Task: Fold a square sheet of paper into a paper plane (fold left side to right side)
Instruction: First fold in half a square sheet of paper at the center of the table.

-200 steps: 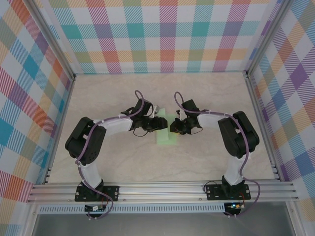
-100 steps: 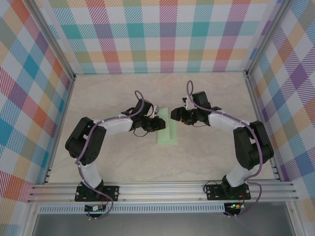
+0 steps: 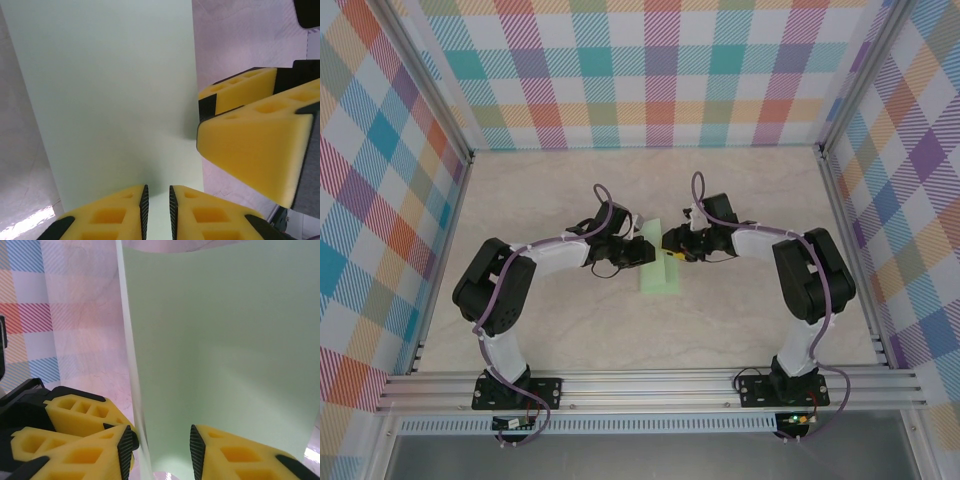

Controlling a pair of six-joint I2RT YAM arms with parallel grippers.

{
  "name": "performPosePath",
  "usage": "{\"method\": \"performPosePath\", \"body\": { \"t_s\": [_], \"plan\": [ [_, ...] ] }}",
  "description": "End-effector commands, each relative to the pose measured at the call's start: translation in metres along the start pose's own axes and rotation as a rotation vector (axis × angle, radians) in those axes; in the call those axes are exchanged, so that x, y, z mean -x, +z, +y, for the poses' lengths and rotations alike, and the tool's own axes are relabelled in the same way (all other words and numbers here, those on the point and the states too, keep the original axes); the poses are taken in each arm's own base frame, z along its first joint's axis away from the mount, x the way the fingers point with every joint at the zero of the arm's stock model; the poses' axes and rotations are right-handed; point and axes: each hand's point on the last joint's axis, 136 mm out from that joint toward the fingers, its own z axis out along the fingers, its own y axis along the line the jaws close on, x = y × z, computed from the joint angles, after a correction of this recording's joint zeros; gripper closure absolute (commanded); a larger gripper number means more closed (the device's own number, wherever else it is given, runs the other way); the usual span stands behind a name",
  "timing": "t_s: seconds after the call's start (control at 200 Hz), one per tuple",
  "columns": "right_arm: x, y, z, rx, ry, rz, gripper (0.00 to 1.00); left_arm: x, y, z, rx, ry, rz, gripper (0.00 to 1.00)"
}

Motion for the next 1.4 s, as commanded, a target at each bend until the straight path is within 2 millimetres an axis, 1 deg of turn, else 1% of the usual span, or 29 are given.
{"method": "performPosePath", "body": {
  "t_s": [0.0,0.14,0.22,0.26,0.355,0.405,0.47,0.505,0.585,0.7,0.87,1.14,1.395],
  "plan": [
    [0.003,0.003,0.014,0.056,-0.034,0.014,0.75,0.001,-0.002,-0.014,-0.016,0.045,-0.005,0.79],
    [0.003,0.001,0.012,0.038,-0.045,0.011,0.92,0.003,-0.006,-0.017,-0.014,0.056,-0.012,0.77],
    [0.002,0.001,0.010,0.020,-0.049,0.012,0.98,0.006,-0.011,-0.022,-0.017,0.065,-0.023,0.75],
    [0.002,0.000,0.008,0.004,-0.053,0.009,0.99,0.007,-0.015,-0.023,-0.015,0.069,-0.031,0.73],
    [0.002,-0.002,0.000,-0.046,-0.052,0.007,1.00,0.009,-0.025,-0.024,0.011,0.076,-0.057,0.64],
    [0.002,-0.003,-0.004,-0.073,-0.053,0.004,1.00,0.009,-0.032,-0.022,0.036,0.075,-0.074,0.58],
    [0.003,-0.005,-0.009,-0.114,-0.053,-0.001,1.00,0.010,-0.040,-0.015,0.089,0.065,-0.097,0.52],
    [0.003,-0.006,-0.012,-0.135,-0.054,-0.003,1.00,0.009,-0.043,-0.007,0.132,0.051,-0.105,0.49],
    [0.004,-0.009,-0.019,-0.180,-0.059,-0.010,1.00,0.009,-0.047,0.006,0.200,0.031,-0.117,0.47],
    [0.003,-0.008,-0.023,-0.201,-0.059,0.003,0.99,0.006,-0.037,0.016,0.225,-0.002,-0.099,0.44],
    [0.002,-0.006,-0.030,-0.223,-0.048,0.014,0.99,0.006,-0.020,0.022,0.228,-0.030,-0.065,0.42],
    [-0.002,-0.003,-0.041,-0.259,-0.029,0.040,0.97,0.010,0.001,0.025,0.219,-0.052,-0.033,0.41],
    [-0.005,-0.002,-0.046,-0.281,-0.025,0.050,0.95,0.012,0.013,0.025,0.226,-0.053,-0.009,0.42]
  ]
}}
